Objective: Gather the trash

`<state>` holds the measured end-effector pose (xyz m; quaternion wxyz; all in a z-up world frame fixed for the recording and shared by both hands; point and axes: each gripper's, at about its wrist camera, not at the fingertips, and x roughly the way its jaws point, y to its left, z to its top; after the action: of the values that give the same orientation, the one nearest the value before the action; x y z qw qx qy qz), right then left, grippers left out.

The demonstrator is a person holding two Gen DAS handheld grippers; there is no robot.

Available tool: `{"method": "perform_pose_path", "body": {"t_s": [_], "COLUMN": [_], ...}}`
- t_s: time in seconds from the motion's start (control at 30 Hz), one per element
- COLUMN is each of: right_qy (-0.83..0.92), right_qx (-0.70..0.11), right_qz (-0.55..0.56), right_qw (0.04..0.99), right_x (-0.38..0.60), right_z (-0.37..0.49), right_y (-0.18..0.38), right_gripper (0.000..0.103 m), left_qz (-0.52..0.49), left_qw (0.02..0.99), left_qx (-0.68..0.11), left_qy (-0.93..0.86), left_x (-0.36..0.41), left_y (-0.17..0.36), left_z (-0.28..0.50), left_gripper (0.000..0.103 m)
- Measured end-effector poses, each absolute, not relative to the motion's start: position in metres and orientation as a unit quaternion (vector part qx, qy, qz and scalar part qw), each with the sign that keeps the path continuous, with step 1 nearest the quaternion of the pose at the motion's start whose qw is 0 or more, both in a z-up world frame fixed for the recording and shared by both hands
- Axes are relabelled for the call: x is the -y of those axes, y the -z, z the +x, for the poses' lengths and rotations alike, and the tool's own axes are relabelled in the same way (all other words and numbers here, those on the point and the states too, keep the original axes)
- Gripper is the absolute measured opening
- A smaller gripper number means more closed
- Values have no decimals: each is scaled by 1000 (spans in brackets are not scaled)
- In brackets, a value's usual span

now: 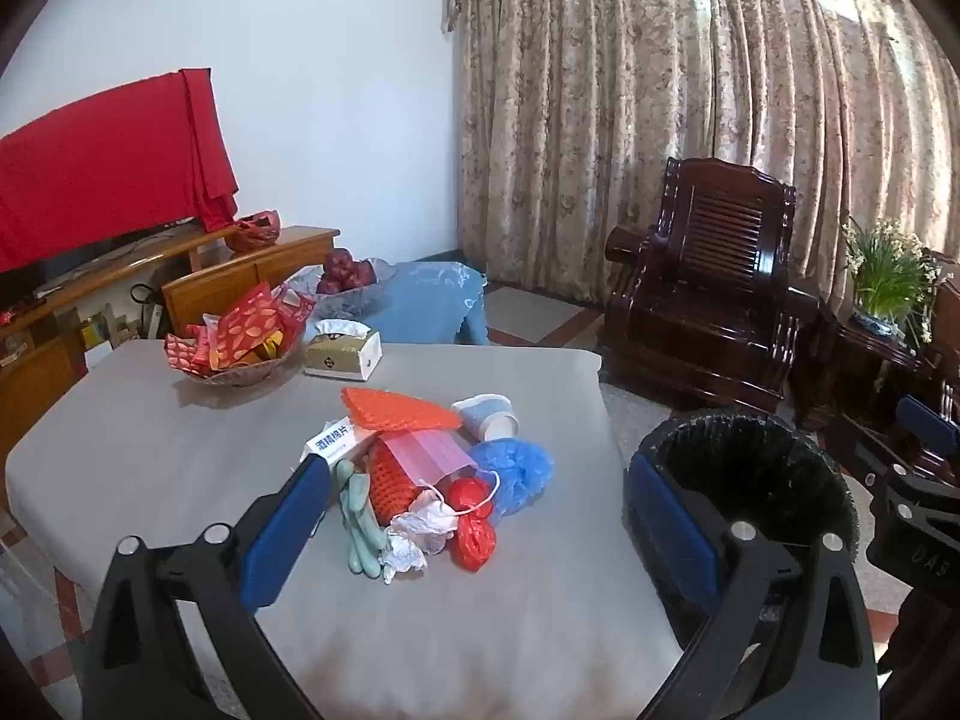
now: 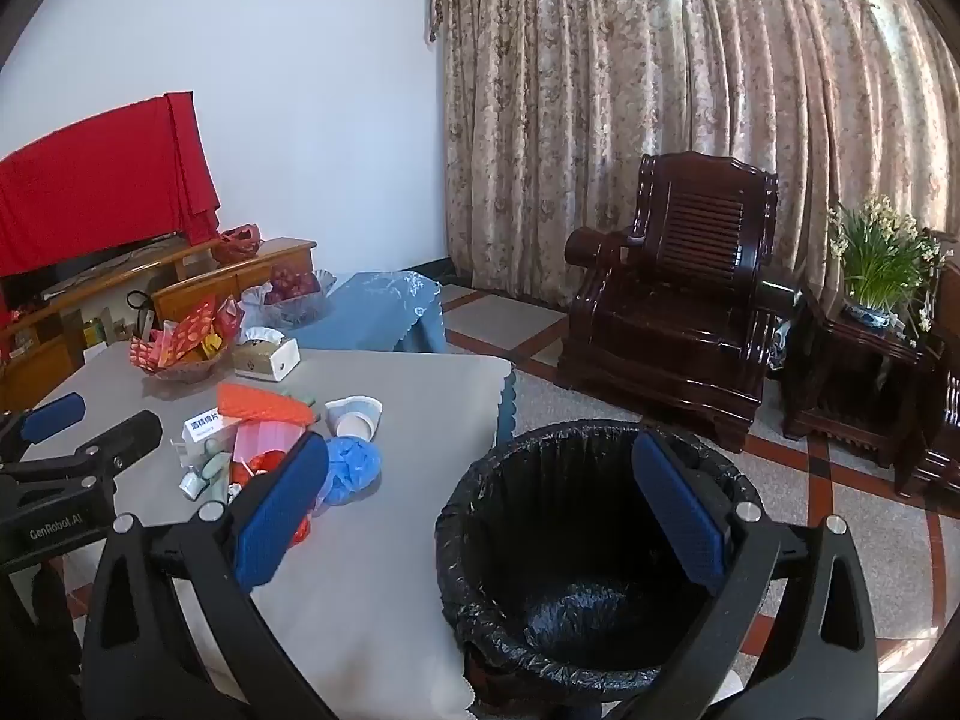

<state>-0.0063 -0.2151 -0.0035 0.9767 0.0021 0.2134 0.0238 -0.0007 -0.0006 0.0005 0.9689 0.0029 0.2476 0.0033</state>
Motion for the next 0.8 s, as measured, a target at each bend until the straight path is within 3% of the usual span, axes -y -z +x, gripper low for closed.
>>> {"method": "perform_pose_path", "body": {"t_s": [0.8], "right_qy": [-26], "right_qx": [-223], "right_qz": [-1], "right_qw": [975], "right_x": [212], "right_z": [2], "right_y": [10], "right_gripper": [98], "left_qz": [-4], "left_qw": [967], "left_qx": [-253], "left_qy": [-4], "left_x": [-5], "left_y": [3], "left_z": [4], "left_gripper": [97]}}
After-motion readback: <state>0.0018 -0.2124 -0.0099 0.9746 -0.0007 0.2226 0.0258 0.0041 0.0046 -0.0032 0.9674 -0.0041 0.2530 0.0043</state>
